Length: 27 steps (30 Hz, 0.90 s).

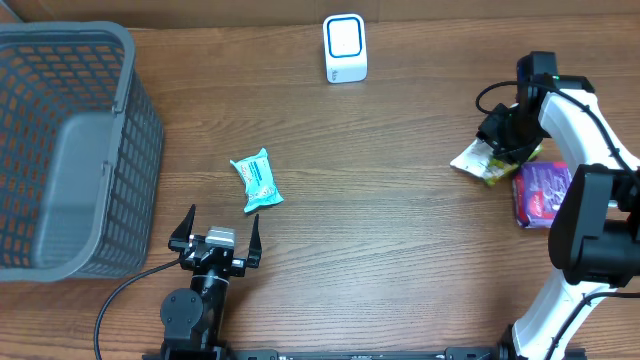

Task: Scan the item barcode
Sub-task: 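Carry the tube right and set it beside the juice box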

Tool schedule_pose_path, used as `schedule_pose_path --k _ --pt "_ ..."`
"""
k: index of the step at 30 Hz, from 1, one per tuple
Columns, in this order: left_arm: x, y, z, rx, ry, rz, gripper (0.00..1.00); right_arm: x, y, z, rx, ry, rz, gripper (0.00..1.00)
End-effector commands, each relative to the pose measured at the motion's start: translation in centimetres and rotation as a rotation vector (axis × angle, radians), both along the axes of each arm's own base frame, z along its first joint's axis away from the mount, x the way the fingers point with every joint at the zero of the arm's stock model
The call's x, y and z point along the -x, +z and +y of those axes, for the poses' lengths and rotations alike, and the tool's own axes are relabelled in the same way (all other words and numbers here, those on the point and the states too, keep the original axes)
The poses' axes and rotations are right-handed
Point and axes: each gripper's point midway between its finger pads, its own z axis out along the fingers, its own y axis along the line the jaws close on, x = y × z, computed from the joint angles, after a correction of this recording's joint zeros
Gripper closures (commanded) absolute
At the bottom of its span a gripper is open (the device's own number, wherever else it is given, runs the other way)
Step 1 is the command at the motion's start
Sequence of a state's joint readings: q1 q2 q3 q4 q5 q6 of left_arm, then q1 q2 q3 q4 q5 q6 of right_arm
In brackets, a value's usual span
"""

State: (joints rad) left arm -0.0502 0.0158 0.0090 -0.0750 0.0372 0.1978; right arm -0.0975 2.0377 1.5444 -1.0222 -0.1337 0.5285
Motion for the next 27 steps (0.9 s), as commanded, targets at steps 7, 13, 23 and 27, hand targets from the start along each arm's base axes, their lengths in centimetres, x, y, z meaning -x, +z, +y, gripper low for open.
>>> schedule_pose_path --k 7,13,23,27 --pt "0.0 -0.1 0.1 0.003 0.006 0.001 0.00 -1.4 6.7 4.7 -0.146 0.213 -0.189 0.34" --pt "0.0 -0.1 0.1 0.003 0.006 0.001 0.00 -1.7 10.0 12.0 -0.240 0.397 -0.312 0.23" --pt "0.0 -0.1 0.1 0.003 0.006 0.001 0.00 0.2 11.0 24.4 -0.301 0.652 -0.403 0.16" --pt "0.0 -0.1 0.1 0.003 0.006 0.001 0.00 1.2 10.6 29.0 -0.328 0.754 -0.440 0.16"
